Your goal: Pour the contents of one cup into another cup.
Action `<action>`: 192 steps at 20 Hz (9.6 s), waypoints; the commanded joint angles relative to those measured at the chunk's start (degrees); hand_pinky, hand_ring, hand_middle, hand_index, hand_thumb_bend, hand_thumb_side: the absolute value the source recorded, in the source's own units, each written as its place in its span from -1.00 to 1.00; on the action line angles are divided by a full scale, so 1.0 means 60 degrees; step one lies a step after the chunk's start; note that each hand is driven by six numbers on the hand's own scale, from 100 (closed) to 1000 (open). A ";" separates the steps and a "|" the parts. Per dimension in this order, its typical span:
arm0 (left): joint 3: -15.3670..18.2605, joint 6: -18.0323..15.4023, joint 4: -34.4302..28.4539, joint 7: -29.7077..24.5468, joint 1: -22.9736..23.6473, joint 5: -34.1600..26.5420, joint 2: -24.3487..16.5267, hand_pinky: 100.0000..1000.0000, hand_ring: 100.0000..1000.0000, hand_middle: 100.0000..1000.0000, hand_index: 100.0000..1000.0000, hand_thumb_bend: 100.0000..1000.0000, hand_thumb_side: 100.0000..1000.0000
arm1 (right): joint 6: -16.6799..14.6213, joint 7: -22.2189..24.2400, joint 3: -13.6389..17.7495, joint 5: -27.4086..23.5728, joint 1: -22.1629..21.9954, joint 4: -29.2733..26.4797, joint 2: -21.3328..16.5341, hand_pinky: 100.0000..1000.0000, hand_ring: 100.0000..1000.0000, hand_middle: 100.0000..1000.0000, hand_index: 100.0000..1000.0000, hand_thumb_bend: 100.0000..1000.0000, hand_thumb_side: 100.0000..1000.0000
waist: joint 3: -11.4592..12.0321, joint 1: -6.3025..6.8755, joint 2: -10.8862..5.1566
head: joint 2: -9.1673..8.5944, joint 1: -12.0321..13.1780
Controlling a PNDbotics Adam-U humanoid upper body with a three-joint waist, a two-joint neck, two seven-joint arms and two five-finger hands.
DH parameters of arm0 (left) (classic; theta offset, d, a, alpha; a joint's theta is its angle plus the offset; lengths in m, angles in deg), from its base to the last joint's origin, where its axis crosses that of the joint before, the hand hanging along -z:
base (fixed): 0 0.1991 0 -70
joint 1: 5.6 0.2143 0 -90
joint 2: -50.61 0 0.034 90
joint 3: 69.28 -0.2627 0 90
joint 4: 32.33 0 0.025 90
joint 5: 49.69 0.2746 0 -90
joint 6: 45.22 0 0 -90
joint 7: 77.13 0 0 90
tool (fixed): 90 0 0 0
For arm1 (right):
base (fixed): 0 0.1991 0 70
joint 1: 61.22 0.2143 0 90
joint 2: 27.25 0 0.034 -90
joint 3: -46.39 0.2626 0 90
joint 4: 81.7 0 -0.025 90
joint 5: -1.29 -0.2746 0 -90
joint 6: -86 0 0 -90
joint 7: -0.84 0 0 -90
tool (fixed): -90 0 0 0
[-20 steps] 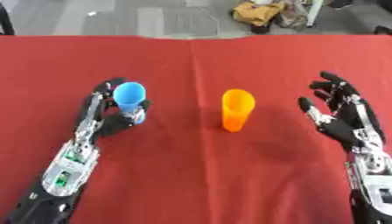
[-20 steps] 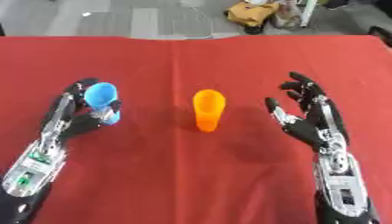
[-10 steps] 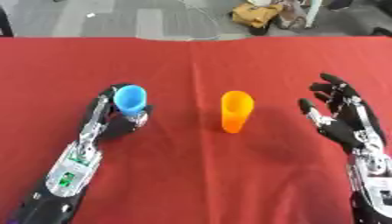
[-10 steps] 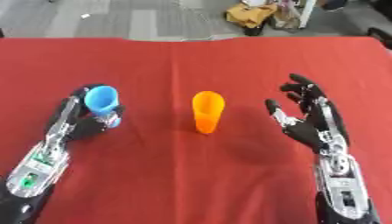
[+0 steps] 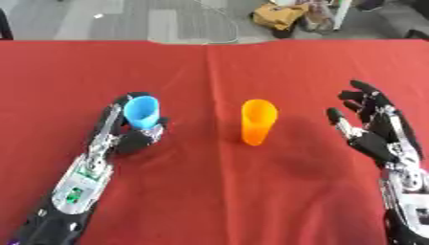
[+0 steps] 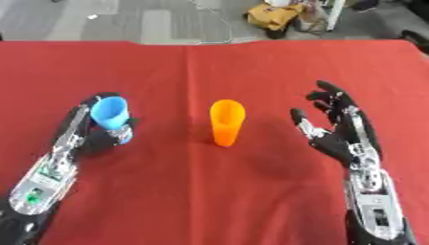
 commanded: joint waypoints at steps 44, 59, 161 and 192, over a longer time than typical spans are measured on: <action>-0.0454 0.0406 -0.6267 -0.0720 0.2676 -0.1342 -0.0482 -0.21 0.08 0.11 0.49 -1.00 -1.00 | -0.1758 0.1603 -0.1352 0.1961 0.2280 0.3259 -0.0430 0.81 0.87 0.24 0.83 -0.24 -0.79 | 0.0413 0.0365 -0.0428 | 0.0034 -0.0673; -0.0490 0.0409 -0.6231 -0.0775 0.2705 -0.1319 -0.0425 -0.19 0.08 0.11 0.50 -1.00 -1.00 | -0.1869 0.1963 -0.1528 0.2394 0.2419 0.3453 -0.0250 0.83 0.90 0.30 0.88 -0.12 -0.68 | 0.0461 0.0322 -0.0461 | 0.0013 -0.0734; -0.2226 -0.3838 -0.3557 0.1069 -0.1733 0.5214 -0.2124 -0.58 -0.30 -0.15 0.52 0.09 -1.00 | -0.0356 0.5847 -0.4255 -0.1326 0.2962 0.2831 0.1567 0.60 0.28 -0.51 0.40 -1.00 -1.00 | 0.0327 0.0358 -0.0475 | -0.0171 -0.0822; -0.2152 -0.4317 -0.4032 0.2320 -0.1530 0.8189 -0.2472 -0.60 -0.52 -0.29 0.56 0.44 -1.00 | -0.0318 0.5775 -0.4223 -0.1352 0.2958 0.2864 0.1524 0.60 0.28 -0.51 0.40 -1.00 -1.00 | 0.0343 0.0377 -0.0481 | -0.0201 -0.0943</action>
